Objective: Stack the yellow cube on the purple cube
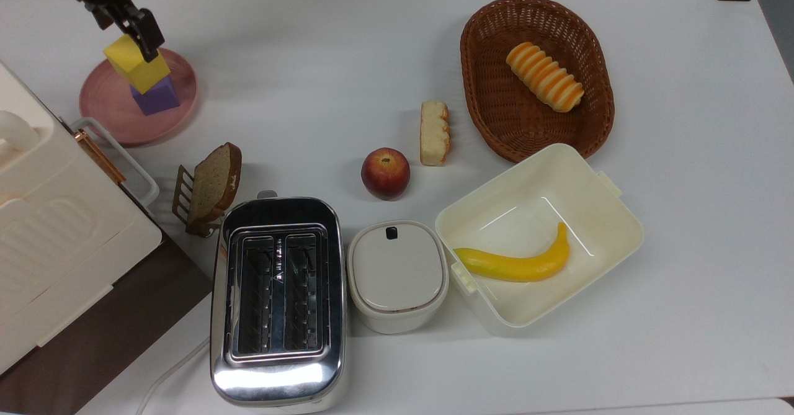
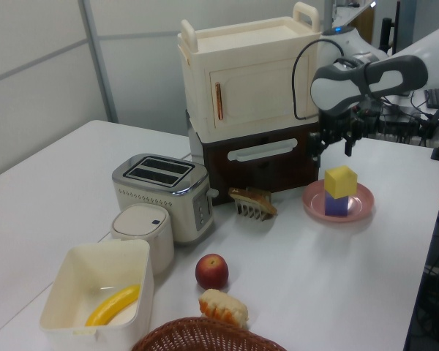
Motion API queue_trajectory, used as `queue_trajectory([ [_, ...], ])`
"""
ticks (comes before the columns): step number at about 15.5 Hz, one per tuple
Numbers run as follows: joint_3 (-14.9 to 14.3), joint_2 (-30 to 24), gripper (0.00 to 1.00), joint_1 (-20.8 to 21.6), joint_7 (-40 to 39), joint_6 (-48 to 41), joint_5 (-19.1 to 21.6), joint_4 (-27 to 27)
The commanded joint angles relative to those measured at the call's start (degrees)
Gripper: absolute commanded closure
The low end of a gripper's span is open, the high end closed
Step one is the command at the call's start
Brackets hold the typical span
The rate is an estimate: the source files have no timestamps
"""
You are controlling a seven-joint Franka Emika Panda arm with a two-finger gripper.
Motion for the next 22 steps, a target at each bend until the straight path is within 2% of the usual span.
queue_trajectory([
  [1,2.9,-3.0,0.00,2.1,5.9,-4.7,-1.0,4.2],
  [4,8.9,-2.8,0.00,3.4,7.6,-9.6,-0.2,10.7],
  [6,16.4,-3.1,0.00,4.6,6.9,-14.9,-0.2,14.3],
  [8,16.1,-2.9,0.00,11.4,6.3,-15.2,-0.1,14.7],
  [10,14.1,-2.9,0.00,17.6,6.4,-16.6,0.2,14.6],
  [13,6.2,-2.8,0.00,27.9,6.0,-18.5,2.5,14.6],
  [14,4.3,-2.6,0.00,29.5,5.9,-18.9,2.8,14.6],
  [16,3.2,-2.4,0.00,29.6,5.7,-18.9,3.0,14.2],
  [17,1.3,-2.4,0.00,30.1,5.7,-19.0,3.0,14.0],
  [19,-5.3,-2.4,0.00,33.7,5.5,-19.3,2.9,13.5],
  [20,-7.5,-2.4,0.00,34.7,5.3,-19.8,2.7,13.7],
  [21,-9.1,-2.4,0.00,34.7,4.9,-19.8,2.6,13.8],
  [22,-9.2,-2.5,0.00,34.2,4.1,-19.6,2.6,13.8],
])
